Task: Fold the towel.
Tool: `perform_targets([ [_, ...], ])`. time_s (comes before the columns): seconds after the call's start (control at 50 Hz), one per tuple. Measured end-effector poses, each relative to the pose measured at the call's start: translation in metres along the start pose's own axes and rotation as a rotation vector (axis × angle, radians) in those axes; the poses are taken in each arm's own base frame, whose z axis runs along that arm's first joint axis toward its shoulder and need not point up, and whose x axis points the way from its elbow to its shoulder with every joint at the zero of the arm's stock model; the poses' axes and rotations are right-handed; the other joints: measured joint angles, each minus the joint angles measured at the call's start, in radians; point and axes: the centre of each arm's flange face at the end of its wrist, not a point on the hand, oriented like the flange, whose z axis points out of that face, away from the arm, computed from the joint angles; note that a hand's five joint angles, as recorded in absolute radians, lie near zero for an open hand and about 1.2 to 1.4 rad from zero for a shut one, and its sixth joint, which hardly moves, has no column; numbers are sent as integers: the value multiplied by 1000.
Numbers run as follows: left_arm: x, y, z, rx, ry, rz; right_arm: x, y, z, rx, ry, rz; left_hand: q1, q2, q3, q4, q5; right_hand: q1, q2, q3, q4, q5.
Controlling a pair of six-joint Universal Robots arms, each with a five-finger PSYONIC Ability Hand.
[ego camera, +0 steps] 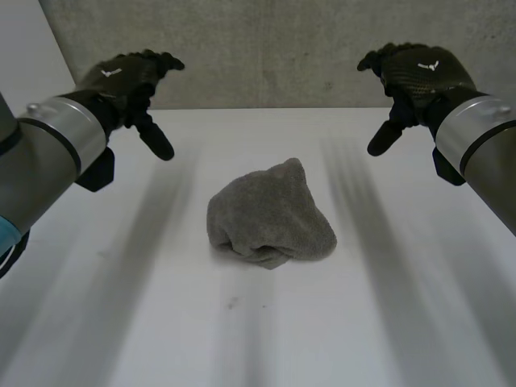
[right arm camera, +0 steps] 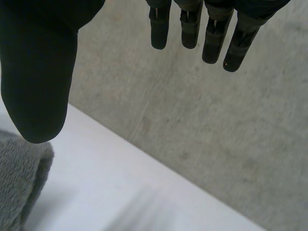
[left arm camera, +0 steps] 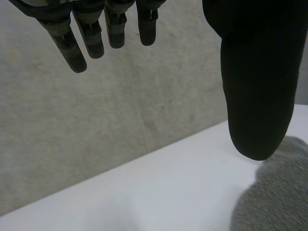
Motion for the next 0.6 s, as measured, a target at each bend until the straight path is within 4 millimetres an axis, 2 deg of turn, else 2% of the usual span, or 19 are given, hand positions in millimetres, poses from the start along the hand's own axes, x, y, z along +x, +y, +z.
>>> perform_targets([
  [0.18, 5, 30, 17, -81, 76, 24, 6, 31, 15, -103, 9, 153, 0, 0, 0, 0, 0, 0, 0, 0, 0, 0],
  [0.28, 9, 65, 31, -164, 131, 74, 1, 72, 22, -219, 2, 324, 0, 0, 0, 0, 0, 0, 0, 0, 0, 0],
  [0.32, 10, 71, 33, -178, 141, 83, -1, 78, 23, -237, -1, 346, 0, 0, 0, 0, 0, 0, 0, 0, 0, 0],
  [0.34, 13, 87, 37, -220, 169, 105, -5, 95, 26, -286, -10, 397, 0, 0, 0, 0, 0, 0, 0, 0, 0, 0],
  [0.38, 14, 101, 40, -253, 192, 122, -10, 110, 27, -326, -20, 434, 0, 0, 0, 0, 0, 0, 0, 0, 0, 0],
  [0.48, 20, 130, 44, -323, 240, 146, -35, 148, 33, -428, -74, 481, 8, 29, 29, 25, 0, 0, 0, 0, 0, 0],
  [0.52, 21, 136, 44, -337, 249, 147, -42, 156, 34, -446, -89, 483, 24, 39, 39, 36, 0, 0, 0, 0, 0, 0],
  [0.56, 24, 143, 44, -355, 261, 147, -49, 164, 38, -458, -107, 480, 155, 167, 167, 166, 114, 135, 156, 139, 137, 135],
  [0.58, 26, 146, 44, -360, 268, 147, -53, 167, 41, -458, -117, 476, 277, 286, 268, 266, 231, 359, 412, 409, 380, 370],
  [0.6, 28, 148, 44, -362, 272, 147, -54, 167, 43, -454, -121, 474, 335, 349, 348, 332, 295, 514, 564, 555, 547, 525],
])
